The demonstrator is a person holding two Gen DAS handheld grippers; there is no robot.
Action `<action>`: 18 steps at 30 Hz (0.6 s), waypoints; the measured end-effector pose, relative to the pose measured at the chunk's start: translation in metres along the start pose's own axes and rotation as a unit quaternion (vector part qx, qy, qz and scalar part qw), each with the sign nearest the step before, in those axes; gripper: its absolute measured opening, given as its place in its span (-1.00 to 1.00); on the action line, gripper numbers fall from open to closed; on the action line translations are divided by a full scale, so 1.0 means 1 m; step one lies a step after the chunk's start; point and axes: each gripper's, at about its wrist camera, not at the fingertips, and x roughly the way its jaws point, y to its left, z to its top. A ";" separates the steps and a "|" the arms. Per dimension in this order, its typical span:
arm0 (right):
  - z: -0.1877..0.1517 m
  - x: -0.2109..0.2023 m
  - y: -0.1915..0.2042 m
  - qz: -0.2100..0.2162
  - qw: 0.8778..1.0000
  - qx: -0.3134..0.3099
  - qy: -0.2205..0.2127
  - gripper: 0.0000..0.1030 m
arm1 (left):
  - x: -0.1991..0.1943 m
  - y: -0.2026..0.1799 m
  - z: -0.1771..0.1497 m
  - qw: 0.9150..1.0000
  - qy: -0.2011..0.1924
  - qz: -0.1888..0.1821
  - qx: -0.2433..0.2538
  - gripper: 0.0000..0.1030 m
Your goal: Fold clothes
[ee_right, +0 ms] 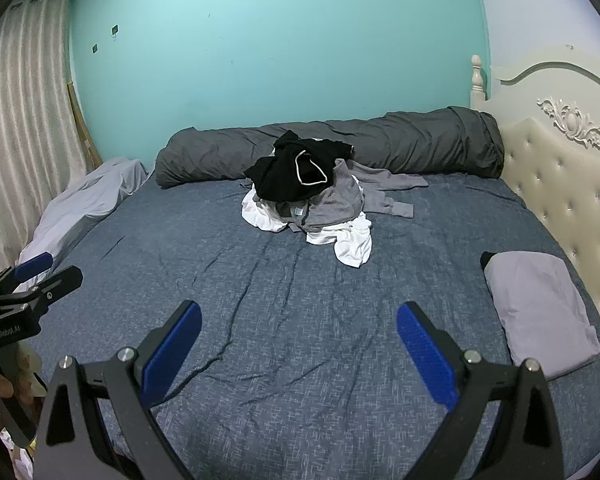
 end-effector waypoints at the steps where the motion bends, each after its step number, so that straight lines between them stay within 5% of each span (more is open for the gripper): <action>1: 0.000 0.000 0.000 0.000 1.000 0.000 0.000 0.92 | -0.002 0.002 0.000 1.000 0.000 -0.001 0.001 0.99; 18: 0.000 -0.003 -0.003 0.001 1.000 0.001 -0.003 0.92 | -0.004 0.006 0.000 1.000 -0.003 -0.001 0.007 0.99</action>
